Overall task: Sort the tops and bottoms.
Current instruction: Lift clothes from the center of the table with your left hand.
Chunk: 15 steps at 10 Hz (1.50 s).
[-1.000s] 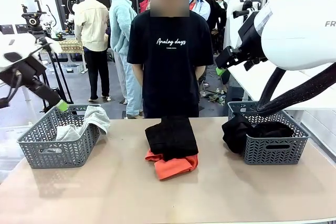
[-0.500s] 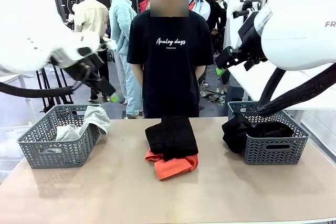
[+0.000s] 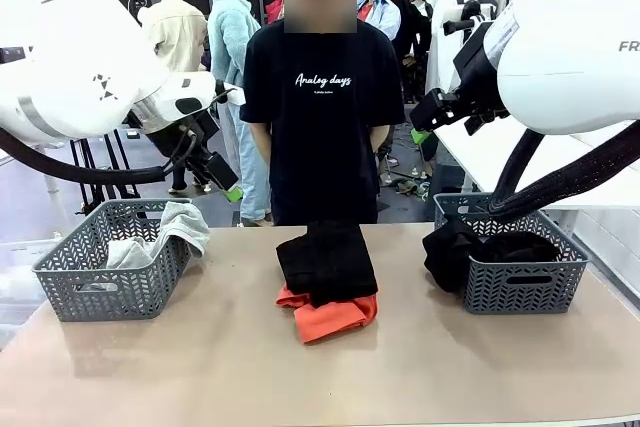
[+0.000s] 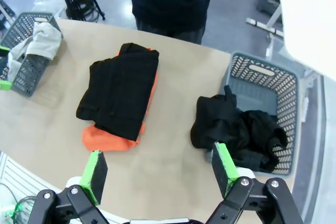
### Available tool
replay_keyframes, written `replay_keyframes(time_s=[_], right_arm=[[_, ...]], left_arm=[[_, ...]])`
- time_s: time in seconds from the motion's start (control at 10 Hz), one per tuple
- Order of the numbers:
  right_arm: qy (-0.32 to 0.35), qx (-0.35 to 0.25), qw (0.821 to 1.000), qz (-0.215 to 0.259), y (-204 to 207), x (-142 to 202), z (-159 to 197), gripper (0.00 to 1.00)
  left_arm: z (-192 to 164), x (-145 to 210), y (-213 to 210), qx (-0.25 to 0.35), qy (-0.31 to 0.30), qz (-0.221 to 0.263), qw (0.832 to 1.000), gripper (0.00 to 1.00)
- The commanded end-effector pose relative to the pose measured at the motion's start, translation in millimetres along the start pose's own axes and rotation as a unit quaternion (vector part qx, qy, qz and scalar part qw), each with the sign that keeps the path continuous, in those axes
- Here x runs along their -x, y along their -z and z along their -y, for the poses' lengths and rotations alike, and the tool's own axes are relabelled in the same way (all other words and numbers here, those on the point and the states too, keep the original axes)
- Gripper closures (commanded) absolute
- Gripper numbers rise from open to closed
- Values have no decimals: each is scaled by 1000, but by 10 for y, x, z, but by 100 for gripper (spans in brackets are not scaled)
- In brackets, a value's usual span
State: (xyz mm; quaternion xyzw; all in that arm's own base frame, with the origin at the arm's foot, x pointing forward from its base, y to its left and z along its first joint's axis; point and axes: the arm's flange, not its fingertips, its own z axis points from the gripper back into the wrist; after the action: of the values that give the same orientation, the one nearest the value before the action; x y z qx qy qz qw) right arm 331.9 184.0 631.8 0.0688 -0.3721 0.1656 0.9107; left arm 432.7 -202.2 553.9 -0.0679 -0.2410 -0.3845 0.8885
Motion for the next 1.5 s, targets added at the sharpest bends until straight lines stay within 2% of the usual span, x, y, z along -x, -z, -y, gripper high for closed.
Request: replay_keyframes(time_s=[0.0, 0.2, 0.4, 0.6, 0.8, 0.9, 1.0, 1.2, 1.3, 1.4], right_arm=[[2, -2, 1000, -3, 17, 49, 10, 0], [2, -2, 1000, -3, 17, 49, 10, 0], [2, -2, 1000, -3, 17, 49, 10, 0], [2, -2, 1000, -3, 17, 49, 10, 0], [2, -2, 1000, -3, 17, 49, 10, 0], [2, -2, 1000, -3, 17, 49, 10, 0], [2, -2, 1000, -3, 17, 49, 10, 0], [2, -2, 1000, -3, 17, 49, 10, 0], [2, -2, 1000, -3, 17, 49, 10, 0], [2, -2, 1000, -3, 17, 49, 10, 0]], left_arm=[[-32, 12, -5, 0, 1, 0, 1000, 0], [182, -345, 242, -13, -30, -18, 999, 0], [428, -729, 612, -11, -43, -76, 996, 0], [650, -1043, 972, -4, -34, -131, 991, 0], [832, -1274, 1138, -1, -24, -147, 989, 0], [820, -1221, 1073, 8, 9, -146, 989, 0], [825, -1048, 1182, 3, -30, -133, 991, 0], [825, -1048, 1182, 3, -30, -133, 991, 0], [859, -1160, 1201, 10, -21, -141, 990, 0], [831, -1210, 1378, -5, -100, -126, 987, 0]])
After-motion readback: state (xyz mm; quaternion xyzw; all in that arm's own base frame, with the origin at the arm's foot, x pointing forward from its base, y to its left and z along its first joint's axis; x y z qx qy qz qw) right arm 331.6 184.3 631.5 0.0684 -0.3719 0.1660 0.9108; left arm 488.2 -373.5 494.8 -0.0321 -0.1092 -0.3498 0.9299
